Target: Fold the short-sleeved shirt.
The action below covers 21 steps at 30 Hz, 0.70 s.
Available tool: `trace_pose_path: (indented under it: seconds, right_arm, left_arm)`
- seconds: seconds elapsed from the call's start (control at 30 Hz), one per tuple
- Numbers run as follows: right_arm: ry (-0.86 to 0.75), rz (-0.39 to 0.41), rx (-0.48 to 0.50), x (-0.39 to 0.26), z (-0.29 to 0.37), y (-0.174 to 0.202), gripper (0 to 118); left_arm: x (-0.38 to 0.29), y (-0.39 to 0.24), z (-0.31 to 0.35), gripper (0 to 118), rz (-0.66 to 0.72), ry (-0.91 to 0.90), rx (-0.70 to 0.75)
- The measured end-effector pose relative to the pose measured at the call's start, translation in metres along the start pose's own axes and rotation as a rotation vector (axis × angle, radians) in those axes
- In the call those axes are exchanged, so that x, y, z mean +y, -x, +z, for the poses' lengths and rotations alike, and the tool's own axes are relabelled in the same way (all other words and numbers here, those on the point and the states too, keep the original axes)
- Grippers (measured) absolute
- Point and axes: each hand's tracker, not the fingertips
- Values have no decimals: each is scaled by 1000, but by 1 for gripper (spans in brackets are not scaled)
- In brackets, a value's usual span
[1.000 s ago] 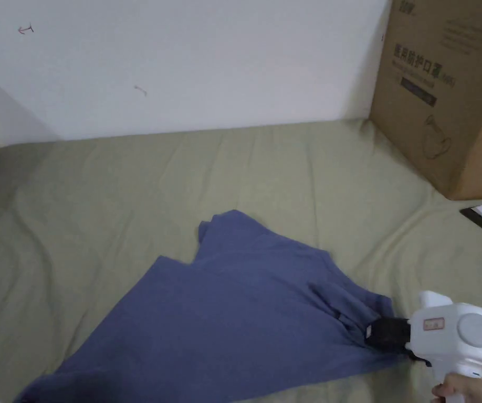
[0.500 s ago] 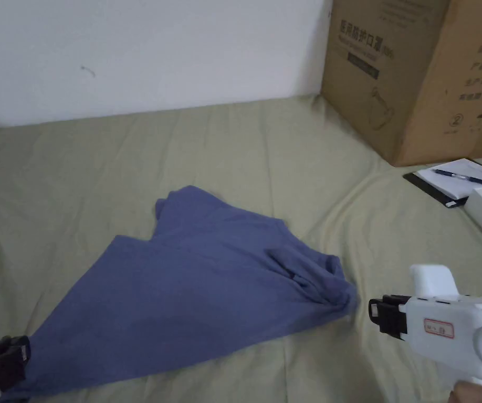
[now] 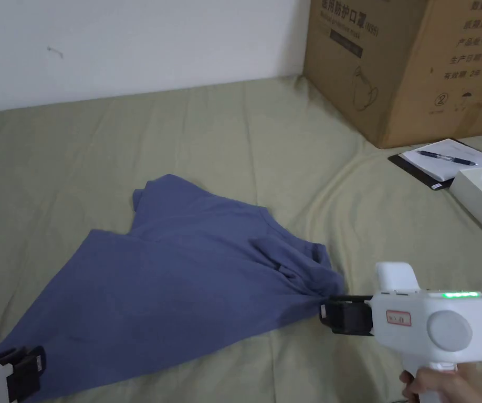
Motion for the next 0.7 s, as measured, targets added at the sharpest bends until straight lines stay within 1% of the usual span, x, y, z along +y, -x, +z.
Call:
trace_pose_path:
  seconds: [0.03,0.1,0.13,0.17,0.27,0.3,0.37,0.43,0.47,0.57,0.67,0.7]
  right_arm:
    - [-20,-15,20,8,-6,-4,98]
    - [9,-44,5,24,-26,-8,98]
    - [16,-44,3,30,-36,-11,94]
    - [32,-48,-12,34,-45,-13,83]
    - [64,-40,-19,41,-66,-18,28]
    - [79,-36,-29,42,-72,-19,23]
    - [97,-39,-50,39,-81,-23,17]
    - [78,-149,37,39,-76,-30,9]
    - [70,-168,34,38,-73,-31,7]
    - [66,-115,25,40,-64,-29,7]
    - [66,-94,26,42,-58,-23,7]
    - [61,-93,26,42,-57,-22,7]
  left_arm:
    - [3,0,-3,0,-2,5,6]
    - [9,1,-12,0,-5,15,18]
    - [12,1,-17,0,-8,20,19]
    - [15,1,-23,0,-13,25,21]
    - [25,-1,-38,0,-19,42,21]
    - [27,-1,-43,0,-21,47,19]
    - [32,-4,-54,0,-27,62,12]
    - [37,-6,-63,0,-40,73,13]
    - [41,-6,-67,0,-47,80,8]
    - [60,-5,-81,0,-57,82,-10]
    - [93,-1,-103,0,-68,71,-26]
    - [107,2,-113,7,-73,80,-29]
